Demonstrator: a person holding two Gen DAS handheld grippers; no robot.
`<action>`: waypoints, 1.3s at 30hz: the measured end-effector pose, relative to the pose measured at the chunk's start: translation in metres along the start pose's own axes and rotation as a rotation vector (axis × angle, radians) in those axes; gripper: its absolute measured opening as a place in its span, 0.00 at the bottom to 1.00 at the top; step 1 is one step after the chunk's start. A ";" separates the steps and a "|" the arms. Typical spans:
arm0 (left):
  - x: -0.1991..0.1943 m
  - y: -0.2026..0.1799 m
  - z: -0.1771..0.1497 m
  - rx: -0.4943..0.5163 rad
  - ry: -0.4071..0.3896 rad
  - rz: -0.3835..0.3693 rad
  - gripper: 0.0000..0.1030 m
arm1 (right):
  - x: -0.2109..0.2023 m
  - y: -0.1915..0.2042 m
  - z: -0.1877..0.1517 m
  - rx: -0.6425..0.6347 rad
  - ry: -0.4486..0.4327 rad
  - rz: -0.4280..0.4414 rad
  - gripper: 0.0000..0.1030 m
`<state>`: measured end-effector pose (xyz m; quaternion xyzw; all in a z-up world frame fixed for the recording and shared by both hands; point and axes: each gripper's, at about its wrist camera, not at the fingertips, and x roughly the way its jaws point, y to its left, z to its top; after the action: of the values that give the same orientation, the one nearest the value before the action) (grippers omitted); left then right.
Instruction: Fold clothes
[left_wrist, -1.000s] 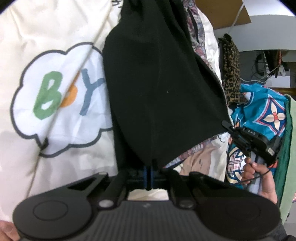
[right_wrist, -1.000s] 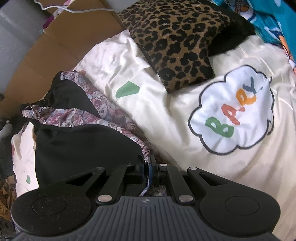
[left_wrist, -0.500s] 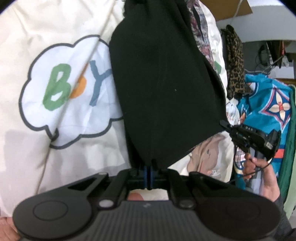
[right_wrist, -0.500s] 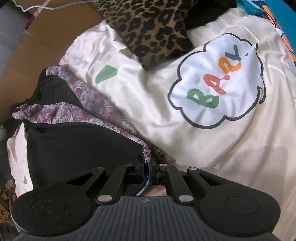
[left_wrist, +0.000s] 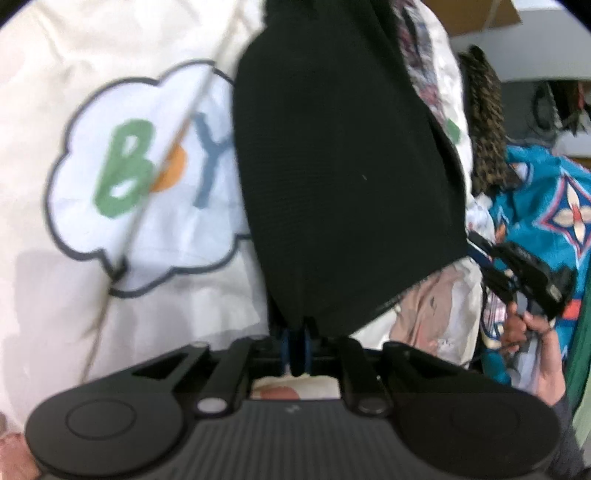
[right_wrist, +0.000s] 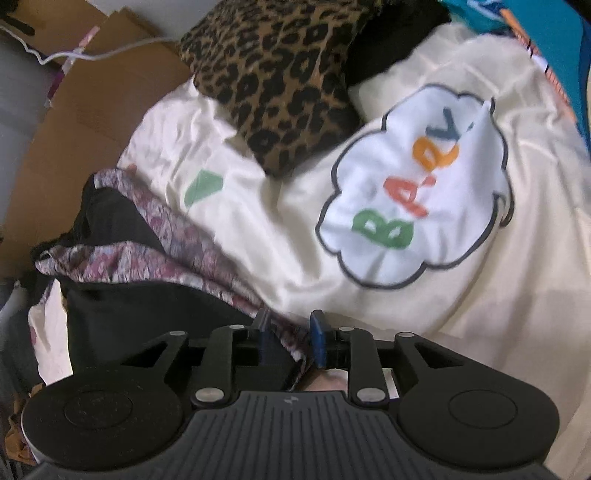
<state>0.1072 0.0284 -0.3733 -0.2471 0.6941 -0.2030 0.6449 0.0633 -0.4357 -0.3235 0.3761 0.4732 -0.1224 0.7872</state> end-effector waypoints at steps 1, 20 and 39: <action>-0.004 0.000 0.002 0.004 -0.009 0.010 0.21 | -0.001 0.000 0.002 -0.001 -0.005 0.003 0.25; -0.101 -0.042 0.085 0.052 -0.269 0.175 0.39 | -0.012 0.034 0.013 -0.058 -0.052 0.103 0.44; -0.093 -0.120 0.197 0.072 -0.325 0.271 0.50 | -0.011 0.061 0.012 -0.078 -0.094 0.203 0.44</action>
<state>0.3171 -0.0032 -0.2439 -0.1580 0.6001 -0.0966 0.7782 0.0989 -0.4039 -0.2821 0.3848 0.3997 -0.0411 0.8309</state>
